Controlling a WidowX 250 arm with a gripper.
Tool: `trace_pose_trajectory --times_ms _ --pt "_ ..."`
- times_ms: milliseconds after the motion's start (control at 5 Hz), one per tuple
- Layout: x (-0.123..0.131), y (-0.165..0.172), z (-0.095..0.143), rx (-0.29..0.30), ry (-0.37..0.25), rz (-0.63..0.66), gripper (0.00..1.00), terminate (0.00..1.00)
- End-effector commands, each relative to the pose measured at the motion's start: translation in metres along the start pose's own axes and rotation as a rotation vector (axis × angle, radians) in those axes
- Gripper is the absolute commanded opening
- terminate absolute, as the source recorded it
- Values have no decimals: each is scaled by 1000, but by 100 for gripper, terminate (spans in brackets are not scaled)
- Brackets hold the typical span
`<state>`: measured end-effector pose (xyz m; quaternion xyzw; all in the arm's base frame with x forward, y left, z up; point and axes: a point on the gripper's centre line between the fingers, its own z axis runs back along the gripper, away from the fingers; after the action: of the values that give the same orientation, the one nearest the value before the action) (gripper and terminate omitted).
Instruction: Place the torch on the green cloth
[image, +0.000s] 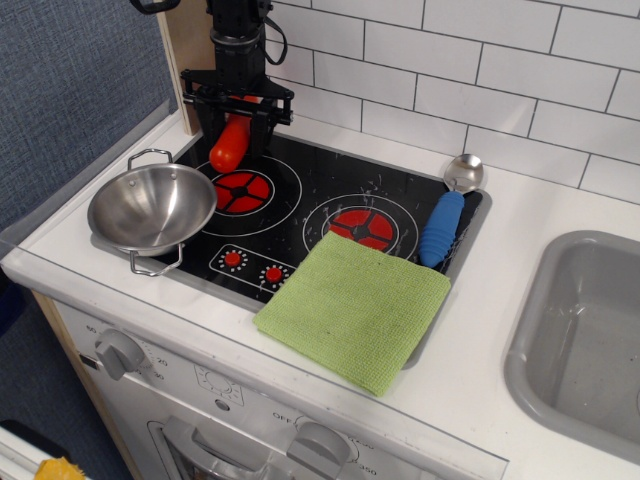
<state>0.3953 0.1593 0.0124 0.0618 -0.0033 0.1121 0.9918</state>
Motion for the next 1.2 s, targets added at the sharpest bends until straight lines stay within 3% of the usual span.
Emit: trace_pose_trajectory --times_ms 0,200,400,600,800,1000 --pt "-12 16 64 -63 -161 8 0 0" --pt "-34 1 104 -153 -230 -23 0 0" --pt "-63 -25 118 -211 -225 -109 0 0" --pt "-114 -63 100 -241 -147 -233 0 0" --pt "-154 -93 76 -202 -140 -308 0 0" --pt "-166 -113 59 -149 -143 -338 0 0"
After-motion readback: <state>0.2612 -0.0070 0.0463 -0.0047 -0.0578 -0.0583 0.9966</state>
